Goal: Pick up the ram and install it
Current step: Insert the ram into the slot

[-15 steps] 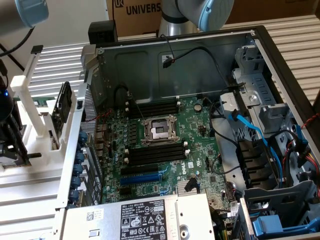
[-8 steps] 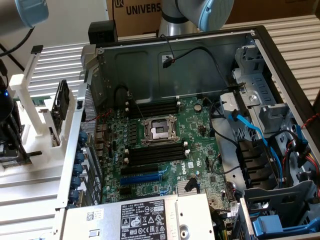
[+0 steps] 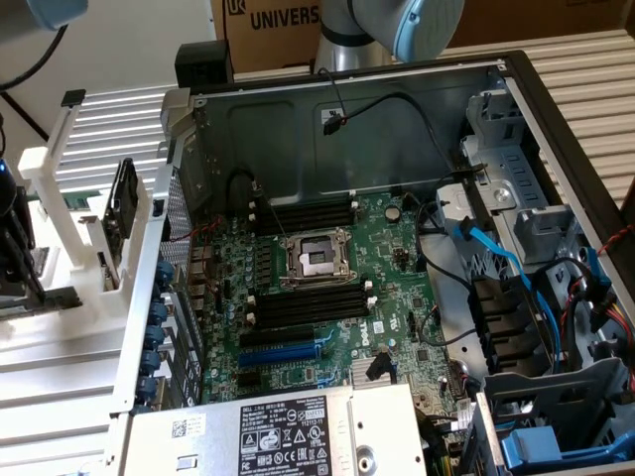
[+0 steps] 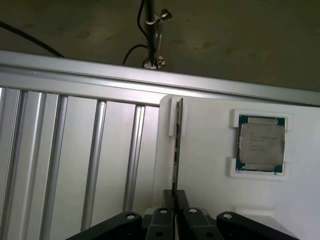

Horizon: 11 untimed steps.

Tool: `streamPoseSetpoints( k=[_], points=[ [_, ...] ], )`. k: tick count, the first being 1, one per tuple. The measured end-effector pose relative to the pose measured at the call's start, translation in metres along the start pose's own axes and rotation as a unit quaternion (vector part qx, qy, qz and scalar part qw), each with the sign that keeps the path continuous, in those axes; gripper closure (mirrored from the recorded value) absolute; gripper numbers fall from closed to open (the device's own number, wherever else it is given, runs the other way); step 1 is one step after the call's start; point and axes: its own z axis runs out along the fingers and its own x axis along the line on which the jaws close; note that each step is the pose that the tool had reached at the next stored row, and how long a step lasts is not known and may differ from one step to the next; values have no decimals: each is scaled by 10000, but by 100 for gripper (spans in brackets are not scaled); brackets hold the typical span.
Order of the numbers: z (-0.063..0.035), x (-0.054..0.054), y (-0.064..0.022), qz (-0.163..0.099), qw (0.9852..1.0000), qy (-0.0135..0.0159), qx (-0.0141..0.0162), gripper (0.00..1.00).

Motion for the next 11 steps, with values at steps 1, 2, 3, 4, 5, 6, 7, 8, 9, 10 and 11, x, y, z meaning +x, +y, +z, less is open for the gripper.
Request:
streamPoseSetpoints(
  k=[1, 2, 3, 4, 5, 6, 7, 8, 9, 10, 11],
  points=[
    [-23, 0, 1, 0, 10000, 1, 0, 86],
    [-49, -1, 4, 0, 10000, 3, -1, 86],
    [-74, -2, 5, 0, 10000, 4, 0, 86],
    [-104, -3, 7, 0, 10000, 6, -1, 86],
    [-134, -5, 9, 0, 10000, 7, -1, 86],
    [-188, -7, 13, 0, 10000, 11, -1, 86],
    [-215, -8, 15, 0, 10000, 13, -1, 86],
    [-246, -9, 17, 0, 10000, 16, -1, 86],
    [-282, -11, 19, 1, 10000, 21, -2, 86],
    [-314, -11, 21, 1, 10000, 26, -3, 86],
    [-350, -12, 23, 1, 10000, 29, -3, 86]
  ],
)
